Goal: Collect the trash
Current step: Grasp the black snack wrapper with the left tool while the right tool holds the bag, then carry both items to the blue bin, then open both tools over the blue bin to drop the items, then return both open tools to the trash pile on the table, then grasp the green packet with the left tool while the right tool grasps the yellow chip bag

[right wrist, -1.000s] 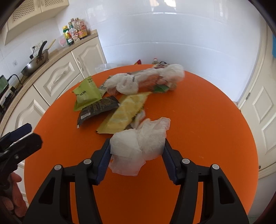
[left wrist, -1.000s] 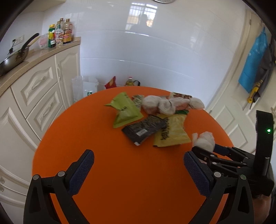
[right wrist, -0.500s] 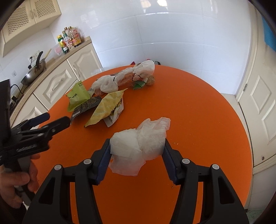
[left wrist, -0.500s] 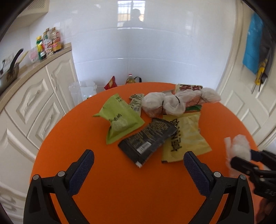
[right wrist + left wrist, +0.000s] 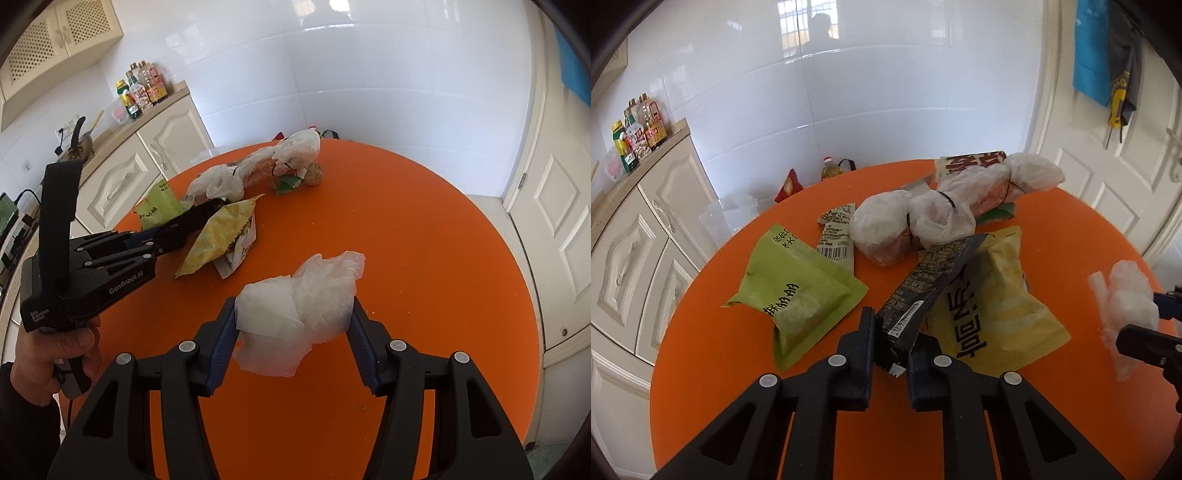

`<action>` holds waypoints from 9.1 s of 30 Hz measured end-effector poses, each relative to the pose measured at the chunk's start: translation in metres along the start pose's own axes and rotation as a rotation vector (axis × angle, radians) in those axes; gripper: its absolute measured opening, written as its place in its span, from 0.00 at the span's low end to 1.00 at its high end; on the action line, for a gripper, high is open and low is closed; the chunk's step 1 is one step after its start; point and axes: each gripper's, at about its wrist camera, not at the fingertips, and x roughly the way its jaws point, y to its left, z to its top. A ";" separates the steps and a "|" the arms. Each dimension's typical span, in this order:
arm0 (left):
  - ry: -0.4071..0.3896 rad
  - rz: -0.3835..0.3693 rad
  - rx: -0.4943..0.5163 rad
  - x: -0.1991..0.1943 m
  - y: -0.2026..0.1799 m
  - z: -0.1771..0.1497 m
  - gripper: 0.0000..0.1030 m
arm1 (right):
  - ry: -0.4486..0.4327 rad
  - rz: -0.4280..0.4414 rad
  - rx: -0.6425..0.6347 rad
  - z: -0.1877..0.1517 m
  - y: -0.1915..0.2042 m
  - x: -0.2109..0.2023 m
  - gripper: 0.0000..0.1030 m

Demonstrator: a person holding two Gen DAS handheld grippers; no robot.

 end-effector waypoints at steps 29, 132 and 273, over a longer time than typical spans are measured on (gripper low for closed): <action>0.008 -0.131 -0.035 -0.004 -0.007 0.006 0.26 | -0.003 -0.003 0.007 -0.011 -0.006 -0.014 0.56; 0.317 -0.412 0.406 0.074 -0.511 0.026 0.90 | 0.014 -0.392 0.853 -0.306 -0.394 -0.149 1.00; -0.129 -0.186 -0.158 -0.116 -0.049 -0.015 0.18 | -0.120 0.003 -0.016 -0.027 -0.001 -0.087 0.32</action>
